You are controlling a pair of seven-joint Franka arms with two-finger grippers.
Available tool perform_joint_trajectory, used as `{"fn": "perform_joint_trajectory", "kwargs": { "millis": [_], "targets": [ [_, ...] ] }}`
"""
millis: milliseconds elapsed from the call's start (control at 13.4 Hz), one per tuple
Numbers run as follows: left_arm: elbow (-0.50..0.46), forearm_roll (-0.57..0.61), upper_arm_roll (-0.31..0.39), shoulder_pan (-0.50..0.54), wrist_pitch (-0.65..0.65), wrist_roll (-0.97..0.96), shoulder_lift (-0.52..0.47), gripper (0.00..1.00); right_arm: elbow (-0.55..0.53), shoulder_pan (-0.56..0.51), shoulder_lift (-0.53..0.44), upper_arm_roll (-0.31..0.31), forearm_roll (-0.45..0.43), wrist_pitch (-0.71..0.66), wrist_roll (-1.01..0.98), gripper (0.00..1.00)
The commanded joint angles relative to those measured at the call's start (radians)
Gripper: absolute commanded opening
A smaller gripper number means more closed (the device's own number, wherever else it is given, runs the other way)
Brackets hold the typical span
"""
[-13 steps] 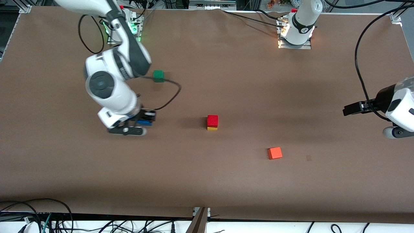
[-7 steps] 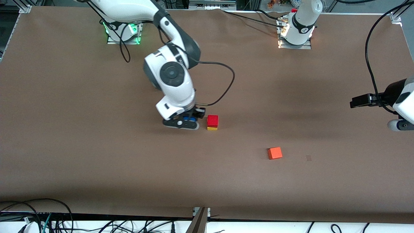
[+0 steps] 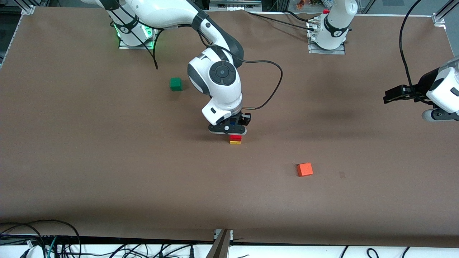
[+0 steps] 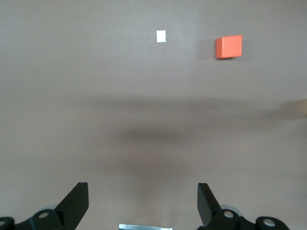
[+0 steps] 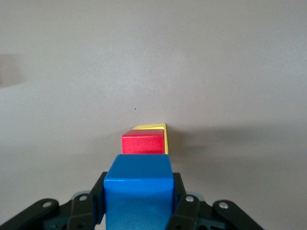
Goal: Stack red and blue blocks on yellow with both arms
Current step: 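Carry the blue cube with the right gripper over the red cube, then lower the blue cube onto the red cube with the right gripper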
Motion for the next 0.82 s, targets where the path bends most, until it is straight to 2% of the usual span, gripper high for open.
{"fn": "perform_joint_trajectory", "kwargs": {
  "millis": [0,745],
  "targets": [
    [-0.036,-0.006,-0.016,0.008,0.022,0.019,-0.022,1.00,0.041,0.026,0.038,-0.014,-0.032,0.008,0.007,0.36],
    [-0.004,-0.009,-0.007,0.018,0.027,0.021,-0.006,1.00,0.041,0.035,0.066,-0.014,-0.051,0.016,0.010,0.38]
  ]
}}
